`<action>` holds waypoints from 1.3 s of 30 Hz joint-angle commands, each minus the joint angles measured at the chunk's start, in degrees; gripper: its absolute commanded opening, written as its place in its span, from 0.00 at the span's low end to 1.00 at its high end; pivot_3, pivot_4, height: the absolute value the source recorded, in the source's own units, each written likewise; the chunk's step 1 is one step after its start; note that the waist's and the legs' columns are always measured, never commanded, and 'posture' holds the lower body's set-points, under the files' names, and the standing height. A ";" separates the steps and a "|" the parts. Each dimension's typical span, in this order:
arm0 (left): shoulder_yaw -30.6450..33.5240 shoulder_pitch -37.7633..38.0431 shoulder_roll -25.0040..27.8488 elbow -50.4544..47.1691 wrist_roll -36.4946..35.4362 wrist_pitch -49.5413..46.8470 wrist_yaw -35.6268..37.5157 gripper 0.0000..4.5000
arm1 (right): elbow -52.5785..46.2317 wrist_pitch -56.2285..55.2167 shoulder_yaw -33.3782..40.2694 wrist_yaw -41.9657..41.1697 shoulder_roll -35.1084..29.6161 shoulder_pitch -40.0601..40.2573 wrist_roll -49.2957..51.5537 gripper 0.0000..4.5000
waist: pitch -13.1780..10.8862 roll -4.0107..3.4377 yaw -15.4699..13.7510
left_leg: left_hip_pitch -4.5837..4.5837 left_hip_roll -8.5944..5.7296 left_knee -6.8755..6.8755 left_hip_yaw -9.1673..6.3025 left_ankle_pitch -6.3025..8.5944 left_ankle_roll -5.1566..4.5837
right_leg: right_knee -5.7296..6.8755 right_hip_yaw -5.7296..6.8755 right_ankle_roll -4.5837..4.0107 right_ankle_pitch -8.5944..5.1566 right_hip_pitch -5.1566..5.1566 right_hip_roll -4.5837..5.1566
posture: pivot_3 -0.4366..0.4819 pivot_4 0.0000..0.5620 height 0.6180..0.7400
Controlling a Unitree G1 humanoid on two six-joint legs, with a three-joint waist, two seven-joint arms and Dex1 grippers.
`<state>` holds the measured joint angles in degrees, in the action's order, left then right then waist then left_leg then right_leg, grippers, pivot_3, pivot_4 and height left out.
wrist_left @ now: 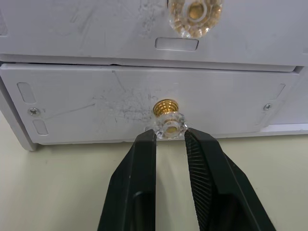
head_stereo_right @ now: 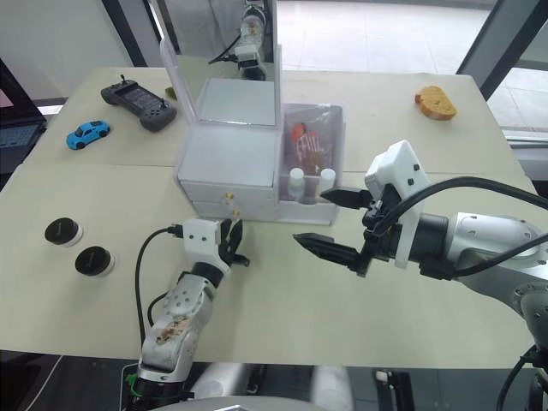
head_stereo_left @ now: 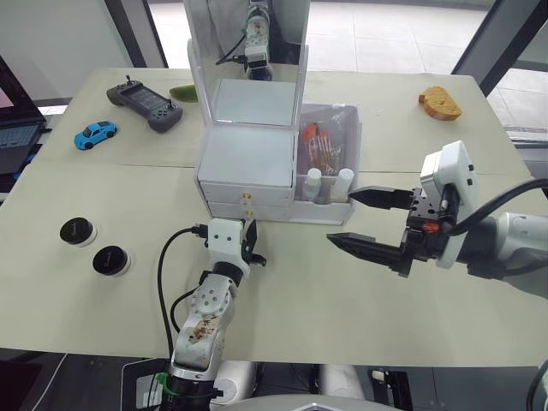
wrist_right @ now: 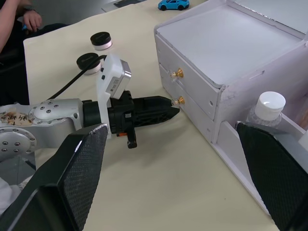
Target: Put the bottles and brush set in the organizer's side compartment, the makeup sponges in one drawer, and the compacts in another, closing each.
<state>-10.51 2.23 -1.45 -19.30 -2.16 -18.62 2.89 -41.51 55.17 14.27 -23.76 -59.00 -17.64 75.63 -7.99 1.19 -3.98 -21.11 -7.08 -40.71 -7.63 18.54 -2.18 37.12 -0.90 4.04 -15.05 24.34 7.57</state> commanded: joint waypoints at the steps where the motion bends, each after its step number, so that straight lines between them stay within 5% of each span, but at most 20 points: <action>1: -0.19 -0.60 -0.50 -2.06 -0.10 2.29 0.11 0.24 | -0.64 -1.15 0.62 -0.58 -0.21 -0.89 0.21 1.00 | 0.00 0.00 0.02 | 0.00 0.00 0.00 0.00 0.00 0.00 | 0.00 0.00 0.00 0.00 0.00 0.00 | 0.48 0.27 1.00; 7: -0.14 -1.13 -0.57 -1.24 0.16 2.94 -0.05 0.55 | -0.91 -1.12 0.13 -0.16 -0.08 -1.32 0.45 1.00 | 0.00 0.00 0.05 | 0.00 0.00 0.00 0.00 0.00 0.00 | 0.00 0.00 0.00 0.00 0.00 0.00 | 0.48 0.27 1.00; 15: -0.29 -1.36 -0.47 -1.15 0.45 2.93 -0.19 0.55 | -0.46 -0.69 -0.47 0.35 -0.26 -2.21 0.60 1.00 | 0.00 0.00 0.09 | 0.00 0.00 0.00 0.00 0.00 0.00 | 0.00 0.00 0.00 0.00 0.00 0.00 | 0.48 0.27 1.00; 23: -0.19 -1.05 -0.18 -1.17 0.96 2.73 -0.65 0.13 | -0.23 -0.70 -1.15 0.43 -0.23 -3.09 0.55 1.00 | 0.00 0.00 0.04 | 0.00 0.00 0.00 0.00 0.00 0.00 | 0.00 0.00 0.00 0.00 0.00 0.00 | 0.48 0.27 1.00; 39: -0.84 13.76 8.29 -20.80 -1.78 -6.09 5.02 0.13 | 1.82 -2.08 -5.73 -4.68 4.30 -4.79 -4.90 1.00 | 0.00 -0.01 0.45 | 0.01 0.03 0.07 0.00 0.01 -0.01 | -0.05 -0.03 0.00 0.00 0.02 -0.03 | 0.48 0.27 1.00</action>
<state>-11.25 15.45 6.53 -36.27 -3.32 -24.03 7.42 -39.45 55.03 8.39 -27.45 -54.89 -21.65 71.30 -7.99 1.17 -3.52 -21.10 -7.05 -40.63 -7.62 18.55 -2.20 37.07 -0.94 4.05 -15.05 24.36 7.54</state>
